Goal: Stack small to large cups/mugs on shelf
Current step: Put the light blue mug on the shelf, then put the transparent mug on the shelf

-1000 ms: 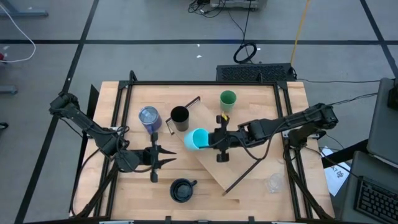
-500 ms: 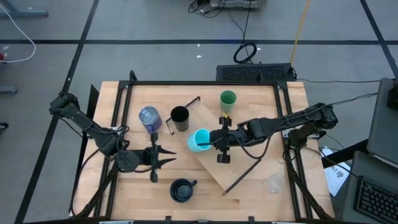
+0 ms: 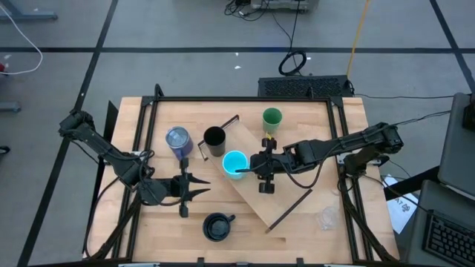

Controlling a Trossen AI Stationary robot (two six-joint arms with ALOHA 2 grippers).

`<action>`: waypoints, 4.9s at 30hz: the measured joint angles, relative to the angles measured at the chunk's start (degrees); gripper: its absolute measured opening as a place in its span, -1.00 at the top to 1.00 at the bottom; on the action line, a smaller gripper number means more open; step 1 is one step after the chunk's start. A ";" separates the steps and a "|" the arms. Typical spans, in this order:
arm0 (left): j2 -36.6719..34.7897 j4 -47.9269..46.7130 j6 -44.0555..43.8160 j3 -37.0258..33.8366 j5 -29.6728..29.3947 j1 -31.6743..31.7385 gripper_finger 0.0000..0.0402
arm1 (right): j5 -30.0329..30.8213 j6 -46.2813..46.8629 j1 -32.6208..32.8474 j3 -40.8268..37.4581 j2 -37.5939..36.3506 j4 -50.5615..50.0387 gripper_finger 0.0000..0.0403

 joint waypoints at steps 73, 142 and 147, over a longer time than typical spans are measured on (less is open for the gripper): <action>0.00 -5.78 -6.62 -0.02 1.60 -5.22 0.56 | -1.29 55.19 29.42 -0.02 -8.96 -18.72 0.38; 0.04 -6.54 -2.68 -0.02 1.55 -4.52 0.56 | -15.93 62.48 48.54 -17.84 -1.99 -20.38 0.39; 0.04 -6.51 -2.22 -0.02 1.55 -4.52 0.56 | -16.22 61.37 48.54 -18.78 -1.97 -19.34 0.56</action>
